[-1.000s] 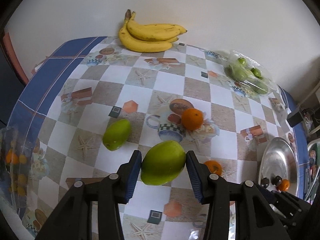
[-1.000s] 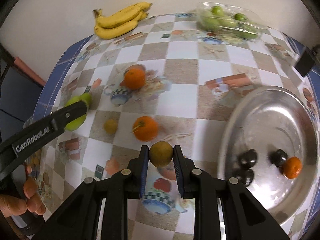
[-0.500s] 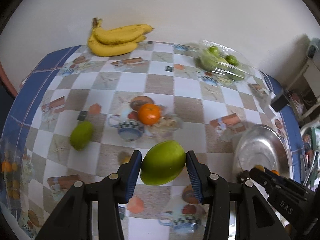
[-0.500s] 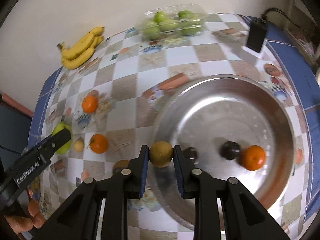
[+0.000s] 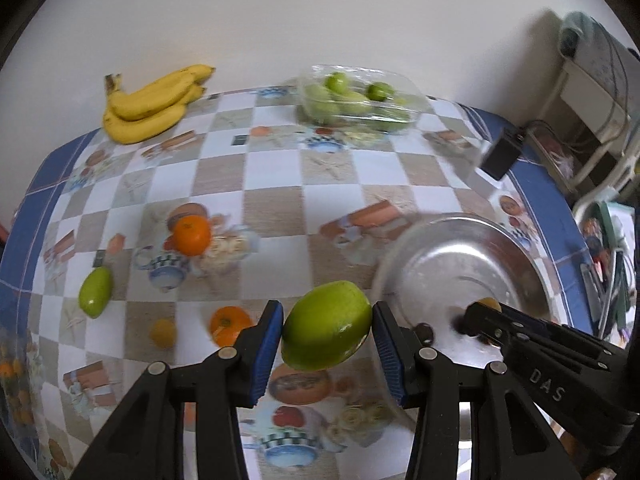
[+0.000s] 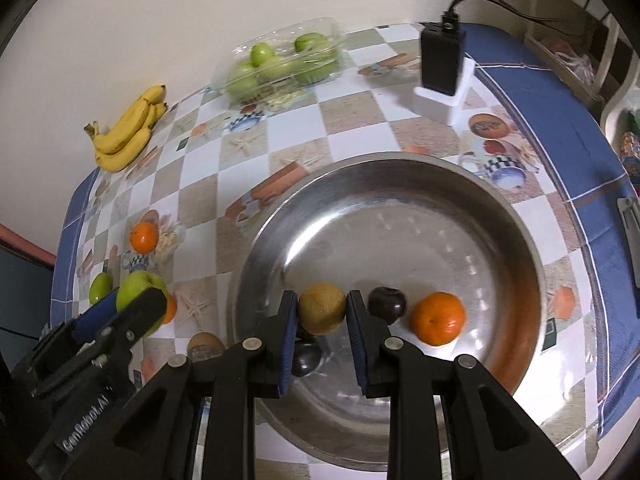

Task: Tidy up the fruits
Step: 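Carry the yellow fruit and green mango over the steel bowl, then open the right gripper to drop the yellow fruit while the left releases the mango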

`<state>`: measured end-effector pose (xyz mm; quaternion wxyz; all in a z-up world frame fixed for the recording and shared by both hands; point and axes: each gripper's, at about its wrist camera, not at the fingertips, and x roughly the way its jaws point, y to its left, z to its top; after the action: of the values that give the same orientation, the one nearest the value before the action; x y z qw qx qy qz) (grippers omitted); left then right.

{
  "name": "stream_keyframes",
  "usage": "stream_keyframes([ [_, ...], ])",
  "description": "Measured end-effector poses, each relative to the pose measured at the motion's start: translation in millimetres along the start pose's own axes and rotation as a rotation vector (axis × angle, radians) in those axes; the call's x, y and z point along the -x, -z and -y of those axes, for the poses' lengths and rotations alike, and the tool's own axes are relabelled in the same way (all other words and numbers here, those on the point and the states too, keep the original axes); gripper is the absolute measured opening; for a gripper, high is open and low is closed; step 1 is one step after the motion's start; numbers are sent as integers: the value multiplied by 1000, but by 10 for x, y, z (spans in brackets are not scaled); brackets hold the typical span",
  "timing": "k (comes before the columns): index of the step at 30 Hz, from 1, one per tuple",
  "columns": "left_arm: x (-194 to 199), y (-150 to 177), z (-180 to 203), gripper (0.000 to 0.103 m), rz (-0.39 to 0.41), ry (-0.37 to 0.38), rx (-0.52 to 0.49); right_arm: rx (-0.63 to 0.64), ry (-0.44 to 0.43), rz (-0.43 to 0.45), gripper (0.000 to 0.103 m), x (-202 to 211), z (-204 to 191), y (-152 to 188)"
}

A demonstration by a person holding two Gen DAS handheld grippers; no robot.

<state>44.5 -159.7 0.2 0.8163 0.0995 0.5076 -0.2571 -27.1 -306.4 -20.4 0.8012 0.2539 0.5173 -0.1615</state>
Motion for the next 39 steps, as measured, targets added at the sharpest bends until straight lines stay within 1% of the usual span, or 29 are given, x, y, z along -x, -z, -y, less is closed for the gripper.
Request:
stream_keyframes([
  [4, -39, 0, 120, 49, -1, 28, -16, -29, 5, 8, 26, 14, 129, -20],
  [8, -98, -9, 253, 49, 3, 62, -45, -62, 42, 35, 26, 18, 290, -60],
  [15, -276, -32, 473, 49, 14, 77, -102, -68, 78, 52, 26, -72, 435, -136],
  [20, -378, -50, 579, 49, 28, 75, -137, -69, 88, 61, 26, -155, 480, -180],
  [28, -515, -77, 663, 49, 41, 89, -146, -100, 115, 49, 26, -259, 609, -203],
  [39, -665, -61, 737, 49, 22, 56, -180, -103, 144, 42, 26, -347, 643, -224],
])
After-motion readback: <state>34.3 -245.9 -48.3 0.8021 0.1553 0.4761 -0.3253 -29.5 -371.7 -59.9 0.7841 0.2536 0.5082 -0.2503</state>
